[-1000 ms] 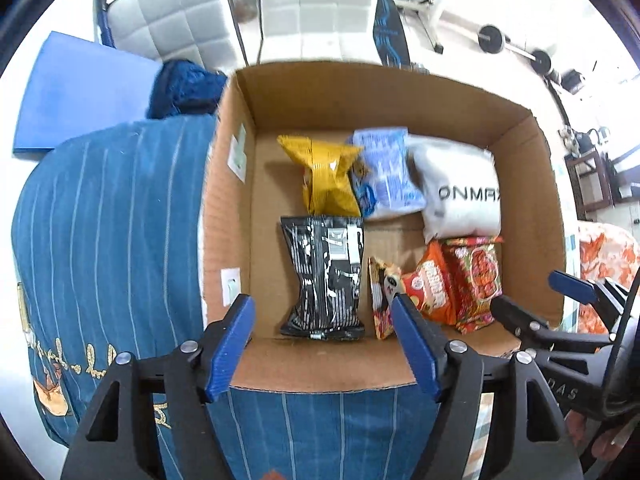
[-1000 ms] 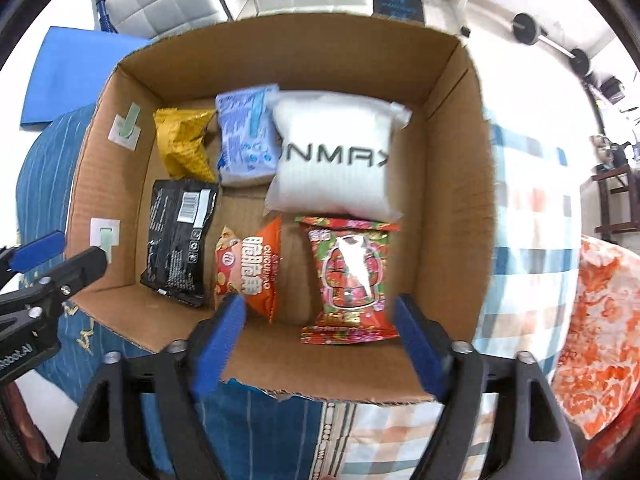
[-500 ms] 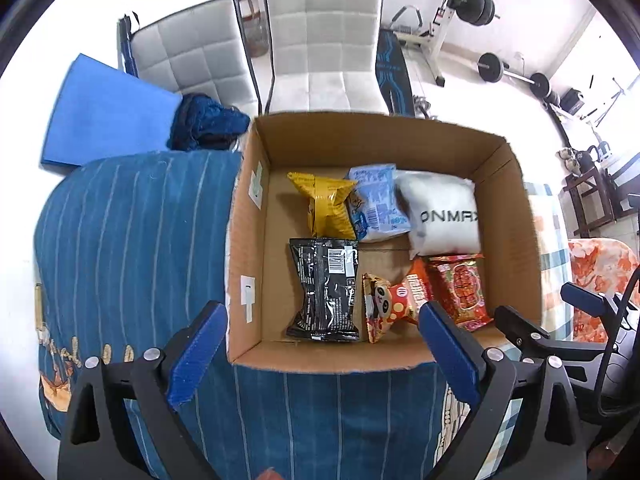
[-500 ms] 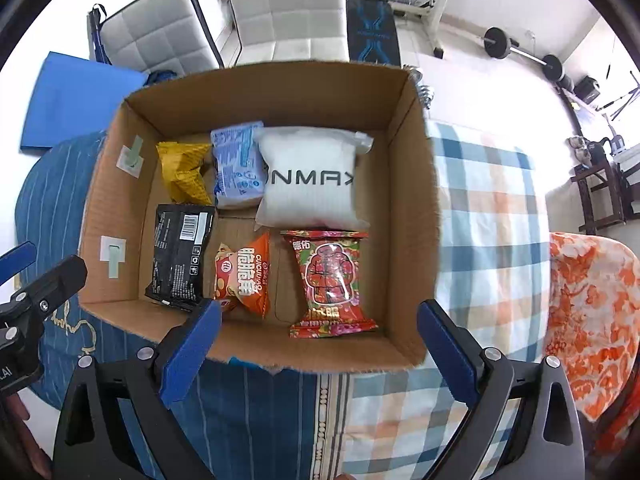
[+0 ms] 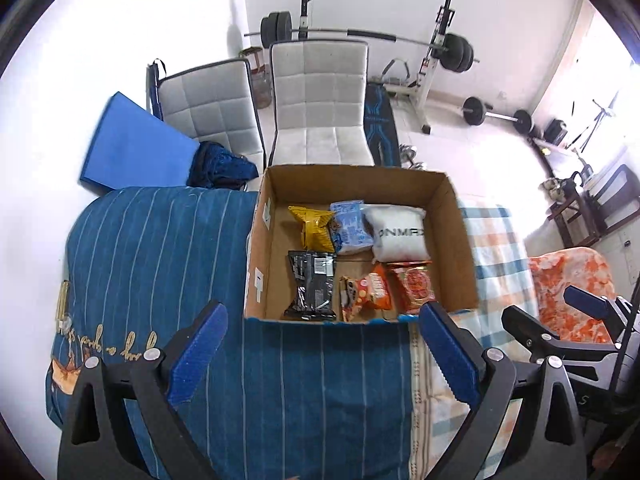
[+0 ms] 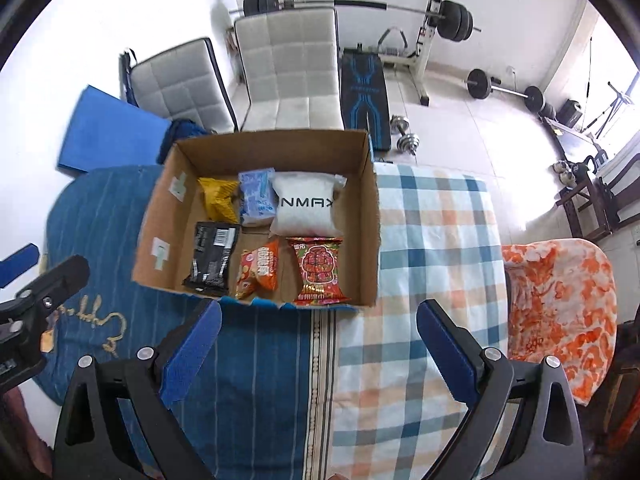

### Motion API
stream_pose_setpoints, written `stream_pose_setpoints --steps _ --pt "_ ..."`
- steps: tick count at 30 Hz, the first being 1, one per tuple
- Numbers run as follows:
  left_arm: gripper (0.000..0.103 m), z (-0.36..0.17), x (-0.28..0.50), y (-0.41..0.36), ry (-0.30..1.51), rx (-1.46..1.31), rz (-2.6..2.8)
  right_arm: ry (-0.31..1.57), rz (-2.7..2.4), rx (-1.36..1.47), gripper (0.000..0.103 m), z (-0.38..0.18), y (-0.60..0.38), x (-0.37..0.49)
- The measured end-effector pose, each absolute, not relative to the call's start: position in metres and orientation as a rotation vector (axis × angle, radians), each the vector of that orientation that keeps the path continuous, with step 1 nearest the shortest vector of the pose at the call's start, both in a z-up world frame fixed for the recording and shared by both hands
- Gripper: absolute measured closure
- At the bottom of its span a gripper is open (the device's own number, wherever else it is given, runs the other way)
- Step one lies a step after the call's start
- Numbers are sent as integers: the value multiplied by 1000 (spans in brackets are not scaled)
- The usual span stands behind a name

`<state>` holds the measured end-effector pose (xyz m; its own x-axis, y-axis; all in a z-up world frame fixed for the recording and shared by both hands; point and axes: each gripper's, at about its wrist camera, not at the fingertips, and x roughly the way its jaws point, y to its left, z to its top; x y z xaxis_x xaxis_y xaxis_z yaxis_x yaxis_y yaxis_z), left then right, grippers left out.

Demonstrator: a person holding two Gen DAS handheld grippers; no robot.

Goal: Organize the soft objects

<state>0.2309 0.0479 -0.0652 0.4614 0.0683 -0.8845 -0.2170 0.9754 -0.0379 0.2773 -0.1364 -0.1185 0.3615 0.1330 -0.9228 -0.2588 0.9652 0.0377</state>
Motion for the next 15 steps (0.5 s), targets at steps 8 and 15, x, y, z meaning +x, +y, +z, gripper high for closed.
stream_pose_setpoints --steps 8,15 --pt "5 -14 185 34 1009 -147 182 1098 279 -69 3 -48 -165 219" --pt "5 14 154 26 998 -162 173 1032 300 -34 3 3 -178 177"
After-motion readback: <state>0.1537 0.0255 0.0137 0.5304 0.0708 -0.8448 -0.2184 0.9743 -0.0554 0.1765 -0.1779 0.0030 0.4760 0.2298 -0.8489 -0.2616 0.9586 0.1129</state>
